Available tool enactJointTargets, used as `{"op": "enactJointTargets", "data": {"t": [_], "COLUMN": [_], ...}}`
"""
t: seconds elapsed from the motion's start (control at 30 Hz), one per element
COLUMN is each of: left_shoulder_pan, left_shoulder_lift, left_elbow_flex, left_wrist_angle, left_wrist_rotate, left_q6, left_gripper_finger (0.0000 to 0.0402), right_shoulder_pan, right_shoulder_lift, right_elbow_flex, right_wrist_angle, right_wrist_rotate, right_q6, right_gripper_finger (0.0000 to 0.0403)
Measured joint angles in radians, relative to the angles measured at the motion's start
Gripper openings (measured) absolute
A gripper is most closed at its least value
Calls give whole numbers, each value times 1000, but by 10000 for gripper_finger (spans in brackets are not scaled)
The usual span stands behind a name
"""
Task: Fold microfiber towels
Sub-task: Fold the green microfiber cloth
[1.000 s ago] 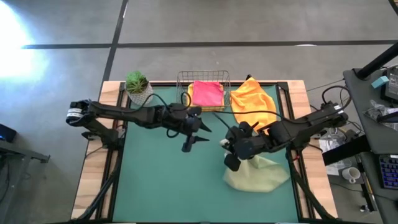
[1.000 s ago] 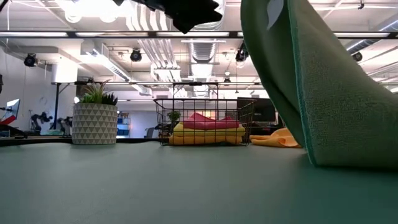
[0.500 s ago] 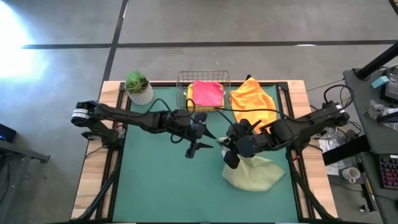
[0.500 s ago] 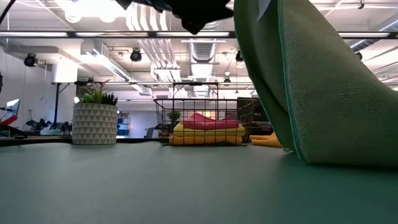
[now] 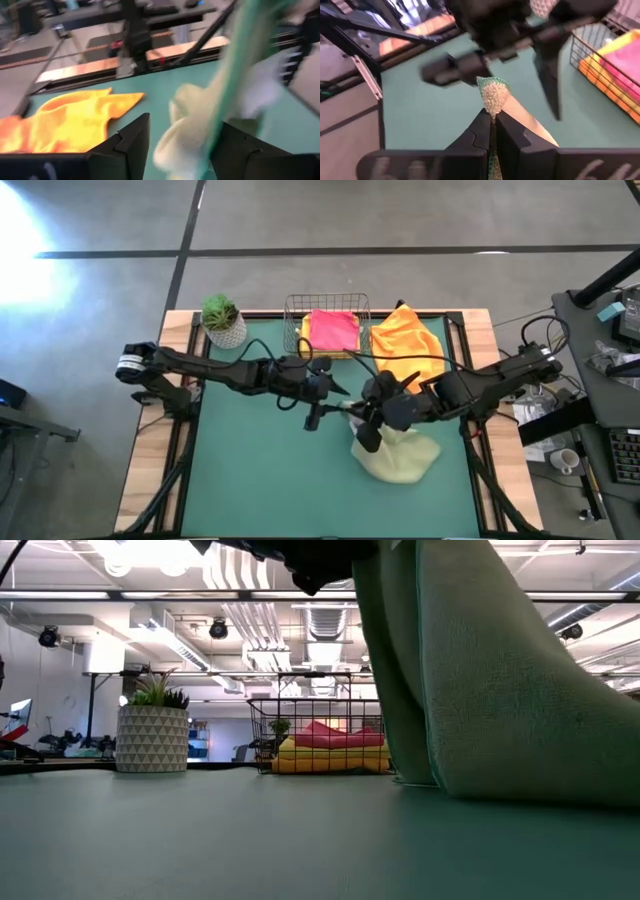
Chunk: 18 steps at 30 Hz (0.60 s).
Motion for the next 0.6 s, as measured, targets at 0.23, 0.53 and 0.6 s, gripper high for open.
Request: {"op": "enactJointTargets", "data": {"t": [0.23, 0.53, 0.6], "left_shoulder_pan": [2, 3, 3], "left_shoulder_lift": [0, 0, 0], "left_elbow_flex": [0, -1, -7], "left_wrist_angle": [-34, -119, -127], "left_wrist_rotate": [-24, -22, -22], "left_q6": [5, 53, 53], "left_gripper_finger": [149, 71, 60], "right_shoulder_pan": [2, 4, 9], "right_shoulder_lift": [-30, -97, -111], "right_elbow_flex": [0, 0, 0], "right_wrist_angle": [119, 134, 137], "right_wrist_rotate": [-1, -8, -8], "right_q6": [-74, -106, -127], "right_gripper_finger": [8, 8, 8]}}
